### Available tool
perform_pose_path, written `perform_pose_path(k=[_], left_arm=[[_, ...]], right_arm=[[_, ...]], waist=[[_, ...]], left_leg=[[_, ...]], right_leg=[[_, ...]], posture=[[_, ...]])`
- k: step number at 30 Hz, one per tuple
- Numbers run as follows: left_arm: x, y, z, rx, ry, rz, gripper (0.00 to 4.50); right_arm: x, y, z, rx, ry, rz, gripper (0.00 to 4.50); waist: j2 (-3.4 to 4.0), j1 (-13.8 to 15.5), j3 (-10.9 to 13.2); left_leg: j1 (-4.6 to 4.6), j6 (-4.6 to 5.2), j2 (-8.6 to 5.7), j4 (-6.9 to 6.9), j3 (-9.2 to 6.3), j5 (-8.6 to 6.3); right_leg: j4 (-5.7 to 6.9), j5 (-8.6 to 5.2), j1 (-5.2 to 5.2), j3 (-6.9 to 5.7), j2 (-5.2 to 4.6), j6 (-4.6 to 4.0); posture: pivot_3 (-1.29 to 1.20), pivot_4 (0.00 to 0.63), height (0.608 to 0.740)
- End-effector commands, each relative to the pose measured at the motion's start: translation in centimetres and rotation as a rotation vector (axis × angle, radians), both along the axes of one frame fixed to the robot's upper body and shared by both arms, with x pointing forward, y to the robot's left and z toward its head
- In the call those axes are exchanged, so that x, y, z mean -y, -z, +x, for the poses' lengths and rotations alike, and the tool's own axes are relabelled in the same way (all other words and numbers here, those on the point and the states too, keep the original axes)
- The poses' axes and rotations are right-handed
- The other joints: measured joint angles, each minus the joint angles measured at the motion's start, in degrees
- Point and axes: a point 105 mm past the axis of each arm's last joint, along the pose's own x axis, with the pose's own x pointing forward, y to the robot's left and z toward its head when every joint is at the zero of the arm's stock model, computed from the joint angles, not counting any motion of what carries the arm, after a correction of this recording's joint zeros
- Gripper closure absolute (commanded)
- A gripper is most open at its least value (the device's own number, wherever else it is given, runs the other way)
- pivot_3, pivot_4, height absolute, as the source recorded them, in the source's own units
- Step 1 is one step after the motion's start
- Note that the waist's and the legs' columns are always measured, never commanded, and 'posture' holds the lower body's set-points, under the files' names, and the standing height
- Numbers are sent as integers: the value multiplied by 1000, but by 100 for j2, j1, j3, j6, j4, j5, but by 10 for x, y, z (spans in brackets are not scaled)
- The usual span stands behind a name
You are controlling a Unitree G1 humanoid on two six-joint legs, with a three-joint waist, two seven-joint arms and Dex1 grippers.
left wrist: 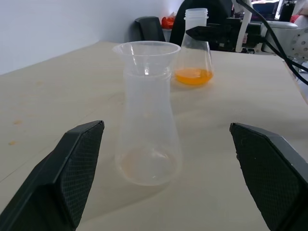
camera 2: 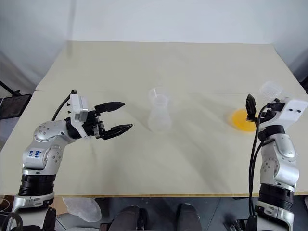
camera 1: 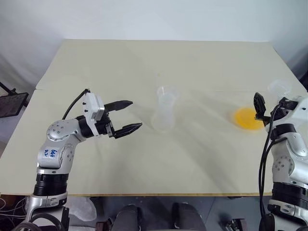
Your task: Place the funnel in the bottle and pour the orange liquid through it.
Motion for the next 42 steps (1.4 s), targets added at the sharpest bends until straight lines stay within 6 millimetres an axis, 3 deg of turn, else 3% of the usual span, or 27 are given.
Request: perform_pose_path(k=[1, 10, 13, 18, 34, 42], left_arm=[[6, -13, -7, 62, 29, -9, 41], [5, -14, -8, 70, 20, -15, 41], [5, -13, -9, 71, 20, -18, 0], [5, -12, -10, 71, 16, -20, 0], [4, -12, -11, 67, 9, -20, 0], [3, -12, -10, 71, -10, -31, 0]], right_arm=[[6, -15, -1, 57, 18, -25, 0], [8, -20, 5, 77, 15, -43, 0], [6, -26, 6, 105, -1, -49, 572], [6, -28, 8, 120, -7, -52, 2039], [2, -30, 11, 143, -28, -87, 2039], [-22, -47, 9, 227, -133, -153, 2039]], waist=[[0, 0, 0], [0, -7, 0], [1, -8, 0], [2, -5, 1], [4, -6, 3], [9, -8, 6]], left_leg=[[0, 0, 0, 0, 0, 0], [0, 0, 1, -1, 0, 0], [0, 0, 1, 0, 0, 0], [0, 0, 2, -1, 1, 0], [-1, 0, 2, -1, 0, 0], [-1, 0, 2, -2, 0, 0]], right_leg=[[0, 0, 0, 0, 0, 0], [0, 0, 0, 0, 0, 0], [0, 0, 0, 0, 0, 0], [-1, 0, 0, 0, 0, 0], [-2, 0, 0, 0, 0, 0], [-3, 0, 0, 0, 0, 0]], posture=[[0, 150, 740], [0, 150, 740], [0, 150, 740], [0, 150, 740], [0, 150, 740], [0, 150, 740]])
